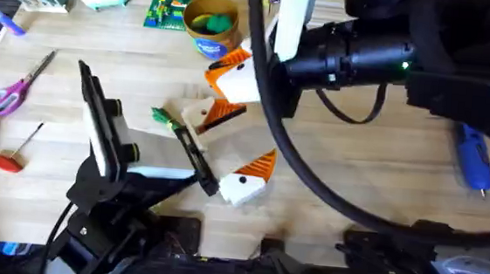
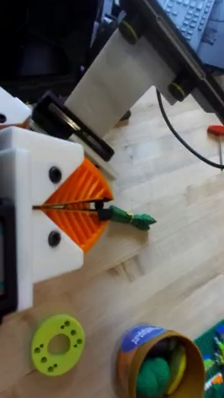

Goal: Pick up the gripper from the table and insert it into the empty holder that is missing its gripper. Then pick up a screw, insert it into the mounting hole, and use the screwdriver to tighten it. Finally, clean up the table by picking up the vegetable and placing it into the bucket.

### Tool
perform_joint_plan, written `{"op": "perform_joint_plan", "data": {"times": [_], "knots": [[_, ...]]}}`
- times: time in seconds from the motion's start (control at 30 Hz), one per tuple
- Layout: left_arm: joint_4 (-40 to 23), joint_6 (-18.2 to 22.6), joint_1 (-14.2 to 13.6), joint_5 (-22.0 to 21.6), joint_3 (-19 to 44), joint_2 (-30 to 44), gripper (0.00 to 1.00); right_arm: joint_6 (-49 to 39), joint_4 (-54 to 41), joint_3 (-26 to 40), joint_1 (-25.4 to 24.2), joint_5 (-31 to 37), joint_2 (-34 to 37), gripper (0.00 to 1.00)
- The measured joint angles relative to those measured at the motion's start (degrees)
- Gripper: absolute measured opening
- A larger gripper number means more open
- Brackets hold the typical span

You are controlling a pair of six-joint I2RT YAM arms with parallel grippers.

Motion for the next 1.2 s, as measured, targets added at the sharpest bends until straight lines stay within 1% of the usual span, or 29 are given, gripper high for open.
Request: {"op": "perform_joint_plan", "data": {"times": [0.07,0.23,0.4,0.57,0.77,0.93,1.2], "knots": [[0.0,0.0,-0.01,0.02,0.0,0.0,0.993,0.57,-1.86,-0.02,0.45,0.02,0.02,0.007],[0.0,0.0,0.0,0.02,0.0,0.0,0.993,0.25,-2.24,-0.02,2.1,0.28,0.0,0.007],[0.0,0.0,-0.01,0.01,0.0,0.0,0.993,-0.21,-2.31,-0.01,4.41,3.5,0.3,0.007],[0.0,0.0,-0.02,0.02,0.0,0.0,0.993,-0.26,-2.39,0.0,5.81,5.77,2.31,0.007],[0.0,0.0,-0.01,0.02,0.0,0.01,0.993,-0.39,-2.74,-0.02,6.45,7.77,2.95,0.007],[0.0,0.0,0.0,0.02,0.0,0.0,0.992,-0.39,-2.81,-0.02,6.63,8.37,3.02,0.007],[-0.04,-0.02,0.0,0.02,0.0,0.0,0.993,-0.4,-2.71,-0.02,8.41,8.76,3.76,0.007]]}}
